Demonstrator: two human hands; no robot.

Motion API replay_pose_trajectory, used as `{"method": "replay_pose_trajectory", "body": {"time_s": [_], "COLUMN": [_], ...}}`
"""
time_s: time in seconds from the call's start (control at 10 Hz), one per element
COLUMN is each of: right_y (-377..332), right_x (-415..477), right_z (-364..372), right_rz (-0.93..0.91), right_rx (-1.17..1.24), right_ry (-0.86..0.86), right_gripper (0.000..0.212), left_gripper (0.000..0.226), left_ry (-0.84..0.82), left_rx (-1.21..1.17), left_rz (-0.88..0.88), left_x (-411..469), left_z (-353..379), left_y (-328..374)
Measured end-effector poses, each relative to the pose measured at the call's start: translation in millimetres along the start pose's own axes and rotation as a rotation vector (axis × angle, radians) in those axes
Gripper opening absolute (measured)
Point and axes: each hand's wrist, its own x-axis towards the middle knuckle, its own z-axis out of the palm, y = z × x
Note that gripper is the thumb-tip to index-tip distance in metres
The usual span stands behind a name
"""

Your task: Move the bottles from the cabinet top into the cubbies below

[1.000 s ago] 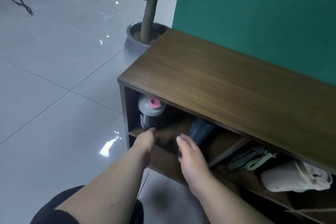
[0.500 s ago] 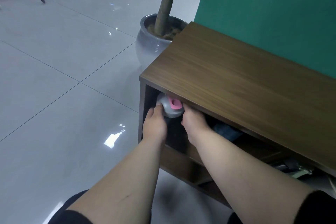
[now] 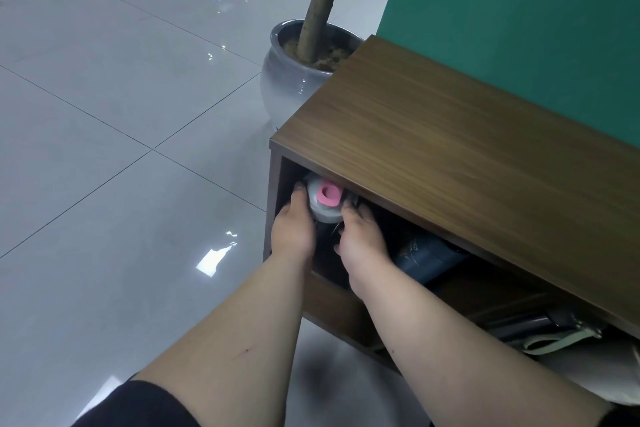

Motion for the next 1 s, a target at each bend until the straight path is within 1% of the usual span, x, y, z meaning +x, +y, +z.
{"method": "replay_pose_trajectory", "body": {"time_s": [0.1, 0.2, 0.4, 0.5, 0.6, 0.7, 0.8, 0.9, 1.0], "right_y": [2.0, 3.4, 4.4, 5.4, 10.2, 24.5, 38.7, 37.0, 27.5], "right_x": [-1.1, -2.0, 1.4, 4.8, -0.2, -15.7, -40.8, -72.4, -98.8], "right_z": [-0.5, -1.0, -1.6, -3.5, -10.5, -26.9, -54.5, -85.7, -117.4], "right_rz": [-0.005, -0.027, -0.030, 0.017, 0.073, 0.089, 0.164, 0.194, 0.184], "right_rx": [-0.015, -0.024, -0.006, 0.024, 0.042, 0.070, 0.018, -0.025, -0.006], "right_ry": [0.006, 0.008, -0.013, -0.024, -0.040, -0.067, -0.126, -0.186, -0.192], "right_gripper": [0.063, 0.062, 0.064, 0.085, 0.088, 0.068, 0.057, 0.047, 0.043], "left_gripper": [0.059, 0.072, 0.064, 0.068, 0.078, 0.074, 0.095, 0.073, 0.070], "left_ry": [0.001, -0.005, -0.030, -0.041, -0.039, -0.076, -0.079, -0.052, -0.152], "left_rx": [0.015, 0.021, -0.003, -0.047, -0.122, -0.178, -0.174, -0.031, 0.106], "left_rz": [-0.011, -0.025, -0.015, -0.020, -0.050, -0.073, -0.106, -0.132, -0.181], "left_x": [-1.4, -3.5, -5.6, -4.8, -9.4, -17.2, -9.7, -49.3, -92.0], "left_z": [0.7, -0.5, -0.1, -0.8, -1.5, -3.7, -7.7, -11.1, -14.0], "left_y": [1.0, 2.1, 5.3, 2.8, 5.3, 1.1, -15.6, -1.6, -9.4]}}
